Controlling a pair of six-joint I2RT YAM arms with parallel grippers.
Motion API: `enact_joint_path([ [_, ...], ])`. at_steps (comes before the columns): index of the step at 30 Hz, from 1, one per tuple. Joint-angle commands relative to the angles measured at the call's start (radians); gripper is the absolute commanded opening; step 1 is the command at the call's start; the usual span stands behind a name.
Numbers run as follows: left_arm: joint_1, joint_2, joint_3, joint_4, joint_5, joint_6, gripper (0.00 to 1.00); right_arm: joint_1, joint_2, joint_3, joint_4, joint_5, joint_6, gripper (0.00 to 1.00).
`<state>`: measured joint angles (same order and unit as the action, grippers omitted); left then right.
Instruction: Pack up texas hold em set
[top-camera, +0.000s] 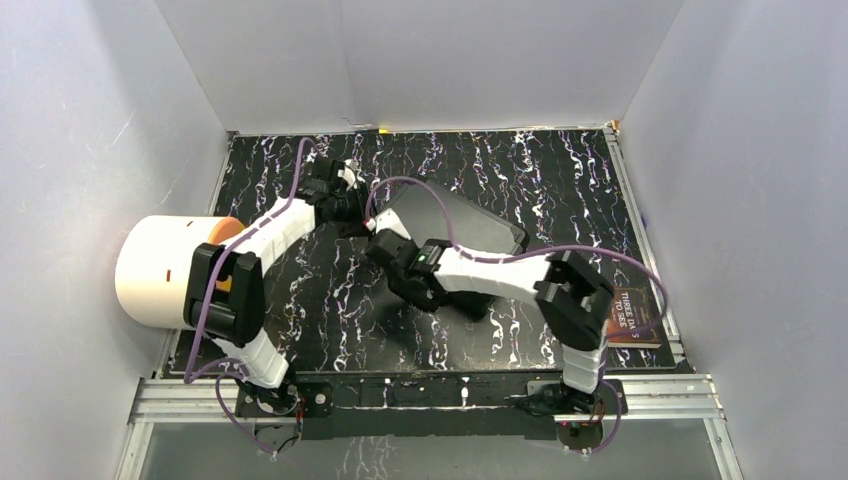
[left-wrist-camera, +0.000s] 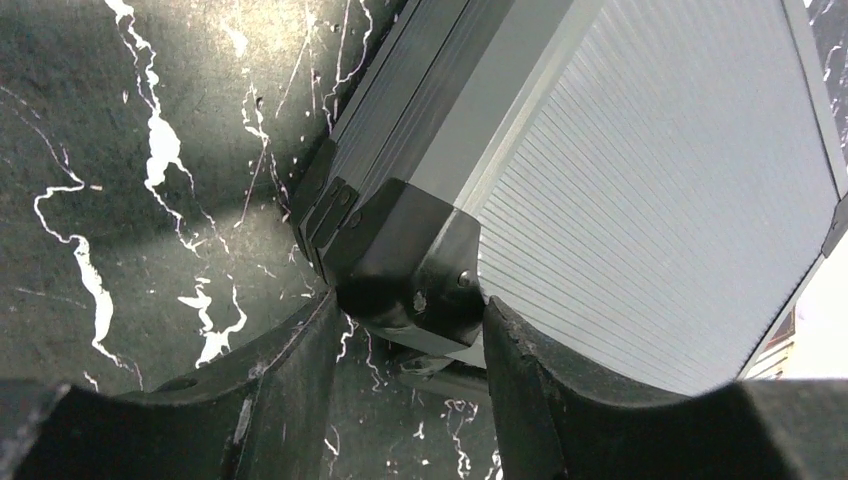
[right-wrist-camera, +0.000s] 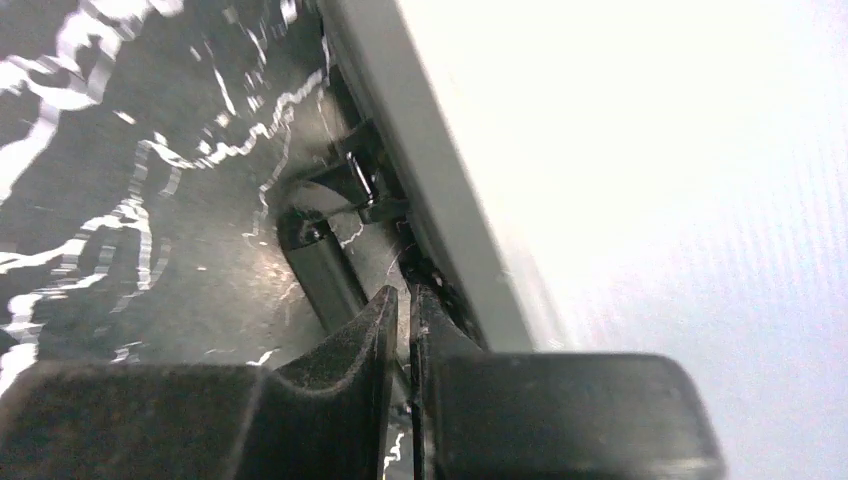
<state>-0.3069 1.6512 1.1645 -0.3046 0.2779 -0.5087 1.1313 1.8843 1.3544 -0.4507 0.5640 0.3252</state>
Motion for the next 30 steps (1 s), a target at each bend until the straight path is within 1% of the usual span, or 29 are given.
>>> enact_joint_path([
  [1,0.02,0.044,0.168,-0.089,0.034,0.008,0.4,-0.028,-0.201,0.066,-0.009,-0.08,0.018,0.2],
  [3,0.021,0.053,0.247,-0.11,0.029,0.001,0.42,-0.048,-0.255,0.057,-0.031,-0.075,0.061,0.24],
  [5,0.023,0.048,0.314,-0.139,0.016,0.004,0.45,-0.079,-0.321,0.045,-0.057,-0.06,0.099,0.32],
  [7,0.026,0.02,0.357,-0.174,-0.012,0.019,0.48,-0.108,-0.395,0.025,-0.088,-0.005,0.123,0.44],
  [8,0.026,-0.003,0.367,-0.191,-0.03,0.03,0.51,-0.12,-0.436,0.002,-0.104,0.043,0.138,0.56],
  [10,0.026,-0.065,0.368,-0.217,-0.082,0.056,0.6,-0.136,-0.533,-0.043,-0.129,0.147,0.163,0.71],
  [13,0.028,-0.185,0.333,-0.246,-0.168,0.098,0.72,-0.169,-0.69,-0.094,-0.137,0.181,0.138,0.82],
  [14,0.029,-0.231,0.315,-0.252,-0.196,0.104,0.77,-0.172,-0.736,-0.097,-0.144,0.193,0.122,0.84],
  [15,0.028,-0.269,0.299,-0.26,-0.224,0.106,0.78,-0.174,-0.773,-0.088,-0.159,0.209,0.106,0.85],
  [16,0.029,-0.343,0.292,-0.276,-0.247,0.105,0.8,-0.174,-0.804,-0.067,-0.188,0.235,0.103,0.85],
  [19,0.03,-0.48,0.285,-0.304,-0.29,0.116,0.84,-0.175,-0.875,0.02,-0.307,0.367,0.18,0.85],
  [22,0.03,-0.619,0.271,-0.32,-0.357,0.132,0.92,-0.175,-0.948,0.076,-0.383,0.408,0.204,0.85],
  [24,0.029,-0.747,0.25,-0.341,-0.427,0.155,0.98,-0.174,-1.01,0.121,-0.432,0.434,0.214,0.85],
  [26,0.028,-0.814,0.254,-0.368,-0.473,0.199,0.98,-0.175,-1.047,0.16,-0.442,0.431,0.188,0.86],
  [28,0.029,-0.861,0.31,-0.413,-0.52,0.241,0.98,-0.174,-1.064,0.188,-0.443,0.419,0.156,0.86],
  [30,0.029,-0.867,0.34,-0.46,-0.527,0.236,0.98,-0.174,-1.065,0.193,-0.445,0.398,0.153,0.87],
])
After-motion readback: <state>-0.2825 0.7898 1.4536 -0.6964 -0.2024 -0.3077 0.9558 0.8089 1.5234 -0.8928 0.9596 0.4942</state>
